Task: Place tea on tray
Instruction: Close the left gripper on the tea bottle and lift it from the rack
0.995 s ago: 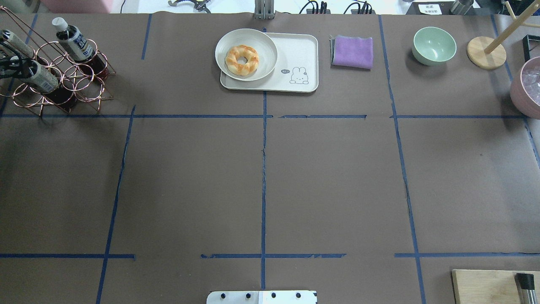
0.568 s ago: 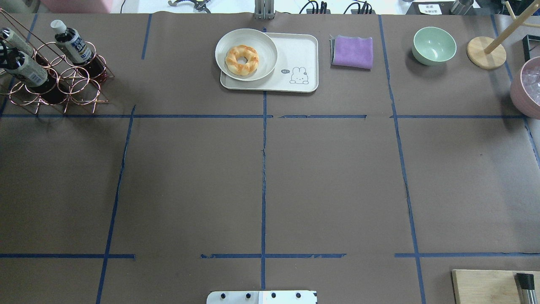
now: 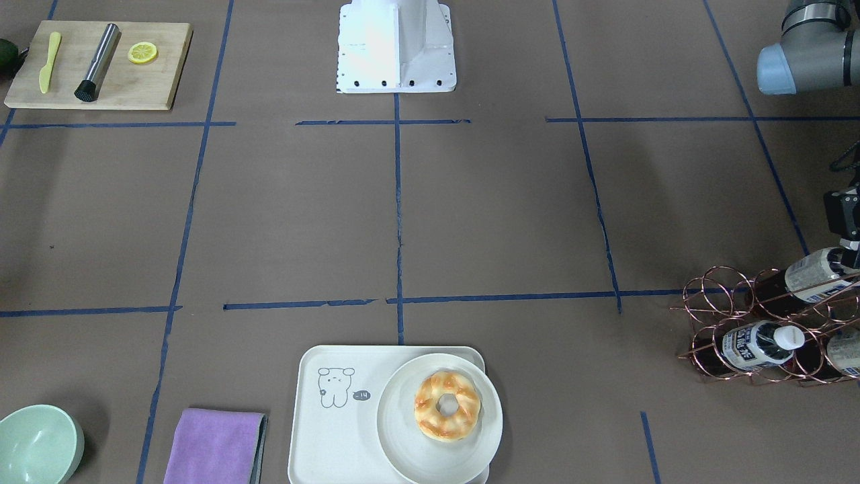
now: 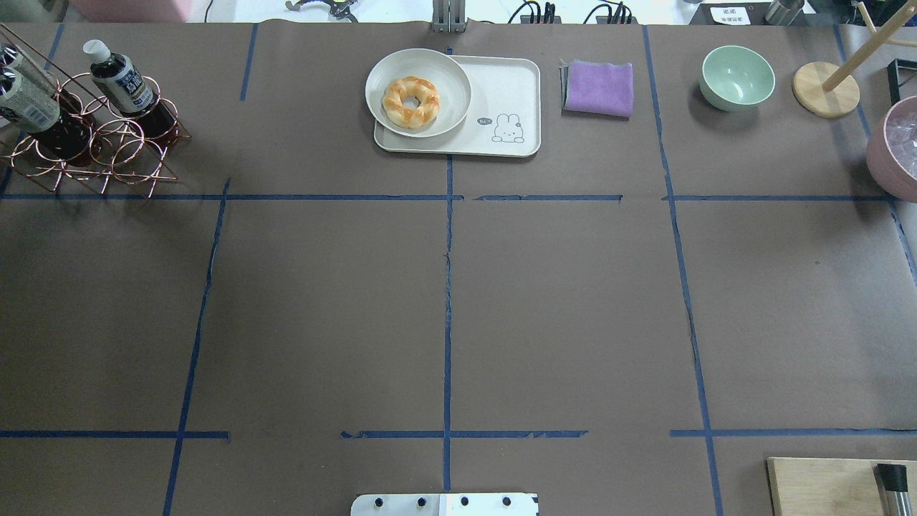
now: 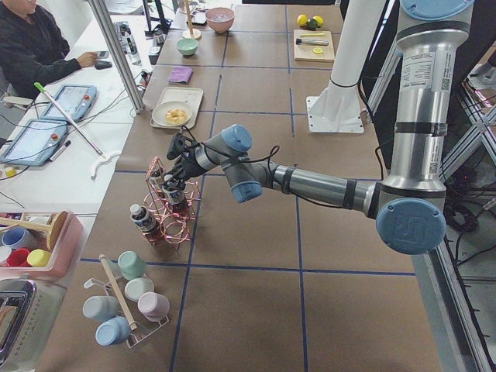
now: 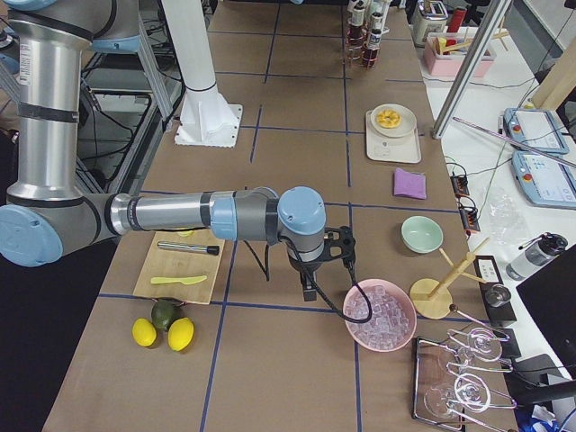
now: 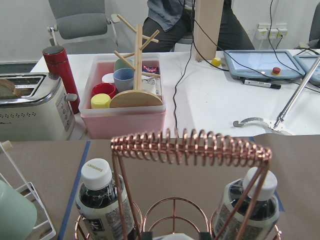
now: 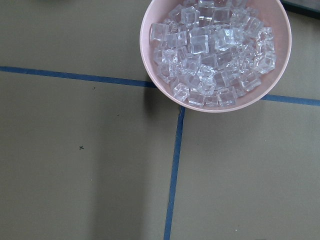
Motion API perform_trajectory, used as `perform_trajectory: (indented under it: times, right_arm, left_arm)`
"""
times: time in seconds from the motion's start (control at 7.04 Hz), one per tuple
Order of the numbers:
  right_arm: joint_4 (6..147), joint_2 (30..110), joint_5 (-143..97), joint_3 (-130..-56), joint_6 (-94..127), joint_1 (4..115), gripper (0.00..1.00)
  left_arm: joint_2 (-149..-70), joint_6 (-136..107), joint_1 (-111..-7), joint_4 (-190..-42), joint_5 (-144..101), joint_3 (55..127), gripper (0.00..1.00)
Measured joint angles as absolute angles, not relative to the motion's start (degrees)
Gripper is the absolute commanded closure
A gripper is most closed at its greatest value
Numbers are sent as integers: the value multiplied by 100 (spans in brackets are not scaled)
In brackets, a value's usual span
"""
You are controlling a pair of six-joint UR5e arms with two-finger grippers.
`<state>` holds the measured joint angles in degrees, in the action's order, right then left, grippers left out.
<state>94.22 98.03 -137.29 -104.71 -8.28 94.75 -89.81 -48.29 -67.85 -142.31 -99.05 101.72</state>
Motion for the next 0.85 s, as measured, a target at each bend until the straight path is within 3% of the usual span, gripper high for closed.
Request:
perform_trajectory:
  times: [0.85]
  right_arm:
    - [9422,9808,-13721,-10427,-835,9475,0]
  left_arm:
    - [-8656,-4833,-7216,-12691,-10361,11930,100]
